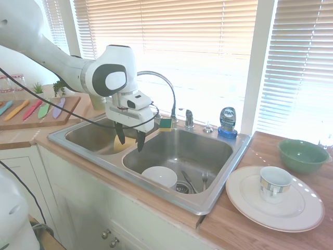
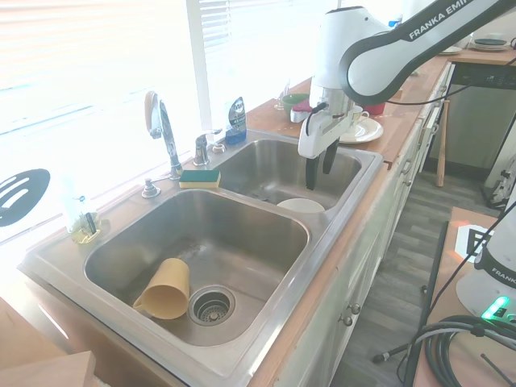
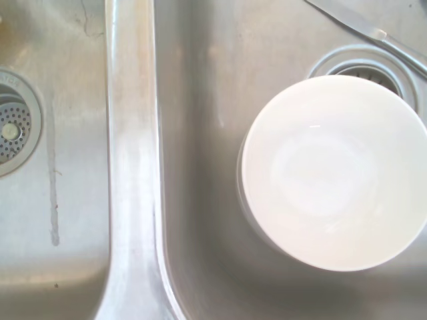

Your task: Turn on the faucet

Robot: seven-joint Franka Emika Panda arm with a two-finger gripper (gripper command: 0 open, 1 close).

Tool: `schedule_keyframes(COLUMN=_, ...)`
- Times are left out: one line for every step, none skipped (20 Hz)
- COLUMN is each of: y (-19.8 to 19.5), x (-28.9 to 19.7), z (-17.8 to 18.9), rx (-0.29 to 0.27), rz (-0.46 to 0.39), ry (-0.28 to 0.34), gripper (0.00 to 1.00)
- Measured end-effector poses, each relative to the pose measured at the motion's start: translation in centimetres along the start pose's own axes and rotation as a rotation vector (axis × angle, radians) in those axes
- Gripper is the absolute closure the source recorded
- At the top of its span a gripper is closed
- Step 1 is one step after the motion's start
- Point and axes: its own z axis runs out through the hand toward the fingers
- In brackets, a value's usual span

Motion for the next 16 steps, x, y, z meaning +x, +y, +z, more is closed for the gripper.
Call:
schedule_keyframes(y=0.01, x=0.00, z=0.02, rx=-0.002, rz=-0.001, ry=0.000, gripper=0.00)
schedule_keyframes(y=0.01, x=0.01, z=0.13, rx=-0.006, rz=-0.004, ry=0.001, gripper=0.00)
schedule_keyframes(y=-0.01, x=0.05, z=0.24, rx=-0.008, rz=-0.004, ry=0.002, gripper=1.00)
schedule_keyframes(y=-0.04, x=0.11, z=0.34, rx=-0.007, rz=-0.004, ry=0.003, gripper=1.00)
schedule_keyframes(y=-0.07, x=0.15, z=0.40, rx=-0.007, rz=-0.005, ry=0.003, gripper=1.00)
schedule_keyframes(y=-0.09, x=0.17, z=0.41, rx=-0.006, rz=-0.005, ry=0.004, gripper=1.00)
schedule_keyframes(y=-0.09, x=0.19, z=0.41, rx=-0.006, rz=-0.004, ry=0.005, gripper=1.00)
schedule_keyframes(y=-0.07, x=0.21, z=0.40, rx=-0.006, rz=-0.003, ry=0.005, gripper=1.00)
schedule_keyframes(y=-0.04, x=0.25, z=0.40, rx=-0.006, rz=-0.002, ry=0.005, gripper=1.00)
schedule_keyframes(y=0.02, x=0.33, z=0.40, rx=-0.006, rz=0.001, ry=0.005, gripper=1.00)
schedule_keyframes(y=0.11, x=0.44, z=0.40, rx=-0.006, rz=0.004, ry=0.005, gripper=1.00)
schedule_keyframes(y=0.19, x=0.53, z=0.40, rx=-0.006, rz=0.007, ry=0.005, gripper=1.00)
schedule_keyframes(y=0.25, x=0.60, z=0.39, rx=-0.006, rz=0.009, ry=0.005, gripper=1.00)
schedule_keyframes(y=0.29, x=0.65, z=0.39, rx=-0.006, rz=0.011, ry=0.005, gripper=1.00)
schedule_keyframes(y=0.30, x=0.67, z=0.40, rx=-0.006, rz=0.011, ry=0.005, gripper=1.00)
schedule_keyframes(y=0.31, x=0.67, z=0.40, rx=-0.006, rz=0.011, ry=0.005, gripper=1.00)
